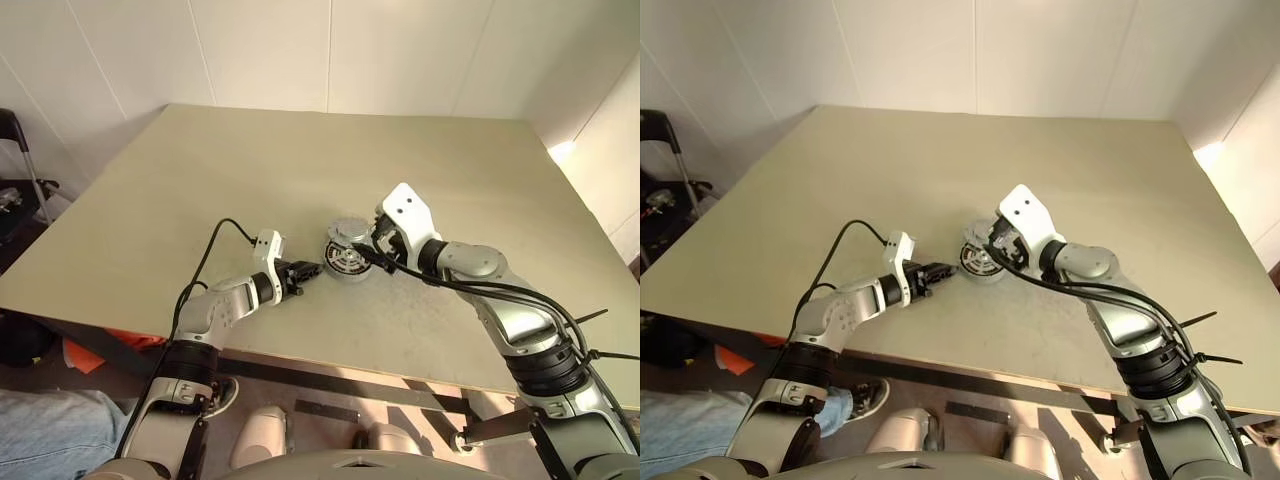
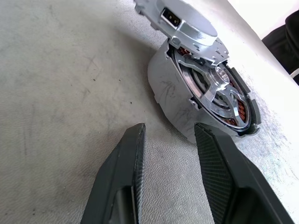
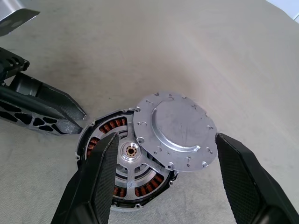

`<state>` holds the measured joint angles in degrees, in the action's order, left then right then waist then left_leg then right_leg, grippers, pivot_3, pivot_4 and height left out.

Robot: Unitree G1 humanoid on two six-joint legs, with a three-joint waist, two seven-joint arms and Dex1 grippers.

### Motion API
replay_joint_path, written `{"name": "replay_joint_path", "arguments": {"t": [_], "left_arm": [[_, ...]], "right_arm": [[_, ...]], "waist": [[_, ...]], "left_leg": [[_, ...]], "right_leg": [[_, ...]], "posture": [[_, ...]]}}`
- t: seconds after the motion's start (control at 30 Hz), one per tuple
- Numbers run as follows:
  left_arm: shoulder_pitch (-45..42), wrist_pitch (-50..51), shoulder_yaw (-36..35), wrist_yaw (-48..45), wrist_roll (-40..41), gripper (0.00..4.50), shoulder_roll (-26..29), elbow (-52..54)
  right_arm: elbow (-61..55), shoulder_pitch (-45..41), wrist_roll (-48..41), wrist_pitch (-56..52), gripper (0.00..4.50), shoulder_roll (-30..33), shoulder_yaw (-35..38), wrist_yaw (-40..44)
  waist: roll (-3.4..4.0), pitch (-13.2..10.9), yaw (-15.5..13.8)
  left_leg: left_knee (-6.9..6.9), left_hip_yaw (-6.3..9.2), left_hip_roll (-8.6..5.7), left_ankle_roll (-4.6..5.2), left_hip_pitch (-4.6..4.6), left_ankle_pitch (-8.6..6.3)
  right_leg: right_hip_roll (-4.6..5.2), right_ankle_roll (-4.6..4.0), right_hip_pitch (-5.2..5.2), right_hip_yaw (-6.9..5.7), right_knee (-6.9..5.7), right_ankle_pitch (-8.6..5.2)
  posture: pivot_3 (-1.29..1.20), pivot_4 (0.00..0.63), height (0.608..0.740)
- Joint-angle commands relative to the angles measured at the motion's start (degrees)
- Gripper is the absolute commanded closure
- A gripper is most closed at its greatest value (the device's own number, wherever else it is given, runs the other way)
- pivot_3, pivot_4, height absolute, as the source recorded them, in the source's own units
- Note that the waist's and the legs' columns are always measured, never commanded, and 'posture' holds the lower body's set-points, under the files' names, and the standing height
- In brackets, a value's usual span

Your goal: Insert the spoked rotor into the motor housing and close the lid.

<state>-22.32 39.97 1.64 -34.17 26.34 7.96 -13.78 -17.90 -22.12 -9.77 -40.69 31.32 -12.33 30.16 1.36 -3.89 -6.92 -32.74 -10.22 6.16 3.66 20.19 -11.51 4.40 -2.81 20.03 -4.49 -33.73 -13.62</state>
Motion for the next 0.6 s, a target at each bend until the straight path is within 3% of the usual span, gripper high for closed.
{"name": "replay_joint_path", "arguments": {"t": [0.03, 0.23, 0.4, 0.53, 0.6], "left_arm": [[0.1, 0.2, -0.1, 1.2, -1.6, 2.73, 0.6, -2.0], [-0.1, 0.0, -0.1, 1.0, -1.6, 2.73, 0.6, -2.4], [-0.4, -0.2, -0.1, 0.8, -1.6, 2.73, 0.5, -2.6], [-0.4, 0.0, -0.4, 0.9, -1.3, 2.73, 0.8, -1.8], [-0.2, -0.1, -0.6, 0.8, -1.2, 2.73, 1.0, -1.6]], "right_arm": [[-1.4, -1.9, -1.6, -2.1, 0.79, -2.1, 3.7, -1.2], [5.9, -8.1, -6.6, -9.2, 0.79, -8.3, 10.3, -3.0], [17.8, -11.7, -4.6, -3.7, 0.79, -11.4, 8.5, -2.0], [22.6, -13.2, -3.5, -0.5, 0.02, -13.5, 6.5, -0.7], [25.4, -13.6, -1.9, 1.4, 0.02, -14.6, 5.3, -1.3]], "waist": [[-0.01, 0.0, 0.0], [-0.01, 0.0, 0.2], [-0.09, 0.0, 0.4], [-0.09, 0.0, 0.6], [-0.09, 0.0, 0.9]], "left_leg": [[-0.01, 0.00, 0.00, 0.01, 0.00, 0.00], [-0.08, 0.00, 0.03, 0.01, -0.02, 0.00], [-0.09, 0.00, 0.03, -0.03, -0.04, 0.02], [-0.10, 0.00, 0.03, -0.09, 0.01, 0.06], [-0.10, 0.00, 0.03, -0.09, 0.01, 0.05]], "right_leg": [[0.00, -0.02, 0.00, 0.00, -0.01, 0.01], [-0.01, -0.06, -0.02, -0.01, -0.05, 0.03], [-0.01, -0.19, -0.05, -0.02, -0.05, 0.11], [-0.01, -0.27, -0.02, -0.02, -0.06, 0.16], [-0.01, -0.28, -0.02, -0.03, -0.06, 0.16]], "posture": [[0.00, 0.000, 0.740], [0.00, 0.000, 0.740], [0.00, 0.000, 0.740], [0.00, 0.000, 0.740], [0.00, 0.000, 0.740]]}}
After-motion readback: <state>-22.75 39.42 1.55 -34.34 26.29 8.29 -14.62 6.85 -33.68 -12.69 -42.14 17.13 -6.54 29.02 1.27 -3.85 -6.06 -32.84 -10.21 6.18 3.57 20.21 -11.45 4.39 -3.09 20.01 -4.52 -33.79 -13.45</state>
